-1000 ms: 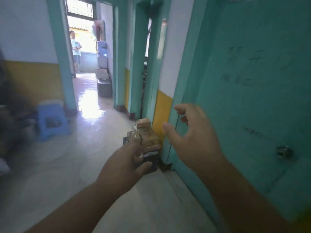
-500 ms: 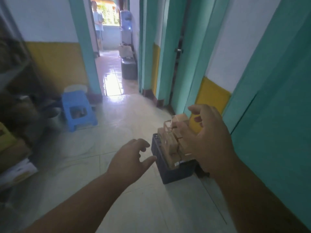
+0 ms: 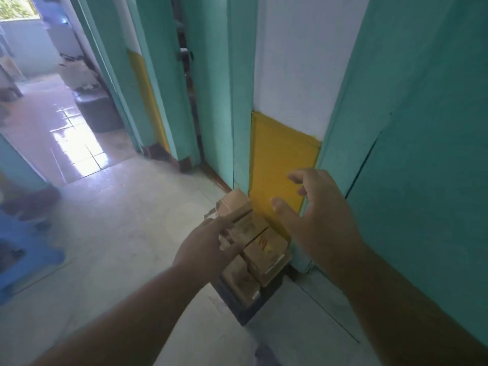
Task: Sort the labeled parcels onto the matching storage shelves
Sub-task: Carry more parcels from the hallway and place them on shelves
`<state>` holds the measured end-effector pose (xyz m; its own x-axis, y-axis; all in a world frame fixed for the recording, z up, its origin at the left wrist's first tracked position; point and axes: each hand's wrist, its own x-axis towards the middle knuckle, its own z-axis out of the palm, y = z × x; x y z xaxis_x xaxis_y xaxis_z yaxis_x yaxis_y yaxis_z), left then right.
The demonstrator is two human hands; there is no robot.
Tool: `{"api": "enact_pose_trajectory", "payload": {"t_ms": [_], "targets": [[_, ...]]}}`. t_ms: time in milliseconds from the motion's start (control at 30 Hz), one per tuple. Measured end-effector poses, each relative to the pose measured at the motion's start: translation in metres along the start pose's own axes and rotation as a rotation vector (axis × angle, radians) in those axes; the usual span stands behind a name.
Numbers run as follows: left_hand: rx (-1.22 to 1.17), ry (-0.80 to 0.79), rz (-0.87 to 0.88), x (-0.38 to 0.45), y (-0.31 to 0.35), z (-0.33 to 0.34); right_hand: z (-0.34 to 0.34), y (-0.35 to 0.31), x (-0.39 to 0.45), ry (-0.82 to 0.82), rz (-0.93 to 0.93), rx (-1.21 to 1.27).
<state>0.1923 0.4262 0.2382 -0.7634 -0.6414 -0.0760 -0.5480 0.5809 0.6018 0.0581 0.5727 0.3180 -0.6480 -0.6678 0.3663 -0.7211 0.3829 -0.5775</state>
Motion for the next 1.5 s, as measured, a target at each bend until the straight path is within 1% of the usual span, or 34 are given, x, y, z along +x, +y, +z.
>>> {"api": "enact_pose_trajectory", "payload": {"t_ms": [167,300,367,433,533,700,800,900,967,1067,1133,1167,1233,1267,1400,1467,1500], "targets": [[0.055,-0.091,0.018,0.099,-0.049,-0.015,0.063,0.002,0.074,-0.017,0.064,-0.031],[0.049,-0.243,0.051,0.17,-0.107,0.002,0.124,0.003,0.104,0.023,0.157,-0.159],[0.078,-0.334,0.11,0.202,-0.14,0.009,0.157,0.002,0.113,0.043,0.24,-0.225],[0.075,-0.418,0.156,0.227,-0.171,0.014,0.187,0.001,0.12,0.034,0.337,-0.266],[0.023,-0.534,0.121,0.252,-0.208,0.027,0.224,0.003,0.123,0.022,0.458,-0.289],[-0.007,-0.697,0.084,0.28,-0.252,0.087,0.289,0.043,0.098,-0.056,0.657,-0.287],[-0.02,-0.664,-0.006,0.289,-0.28,0.138,0.337,0.079,0.069,-0.098,0.782,-0.256],[-0.028,-0.635,-0.21,0.291,-0.301,0.184,0.388,0.121,0.033,-0.146,0.915,-0.215],[-0.061,-0.637,-0.306,0.295,-0.308,0.213,0.418,0.151,0.014,-0.203,0.992,-0.224],[-0.146,-0.625,-0.386,0.301,-0.323,0.247,0.454,0.189,-0.002,-0.337,1.076,-0.247],[-0.237,-0.639,-0.422,0.297,-0.332,0.258,0.471,0.207,-0.006,-0.402,1.148,-0.195],[-0.286,-0.645,-0.454,0.294,-0.335,0.26,0.477,0.211,-0.007,-0.408,1.191,-0.133],[-0.385,-0.617,-0.527,0.288,-0.338,0.259,0.486,0.214,-0.01,-0.352,1.259,0.015],[-0.449,-0.597,-0.584,0.286,-0.337,0.257,0.49,0.212,-0.012,-0.314,1.262,0.052],[-0.723,-0.474,-0.8,0.273,-0.328,0.24,0.496,0.184,-0.03,-0.17,1.203,0.079],[-0.739,-0.422,-0.88,0.266,-0.323,0.228,0.491,0.164,-0.037,-0.114,1.178,0.046],[-0.731,-0.409,-0.893,0.262,-0.322,0.221,0.486,0.154,-0.039,-0.093,1.185,0.036]]}}
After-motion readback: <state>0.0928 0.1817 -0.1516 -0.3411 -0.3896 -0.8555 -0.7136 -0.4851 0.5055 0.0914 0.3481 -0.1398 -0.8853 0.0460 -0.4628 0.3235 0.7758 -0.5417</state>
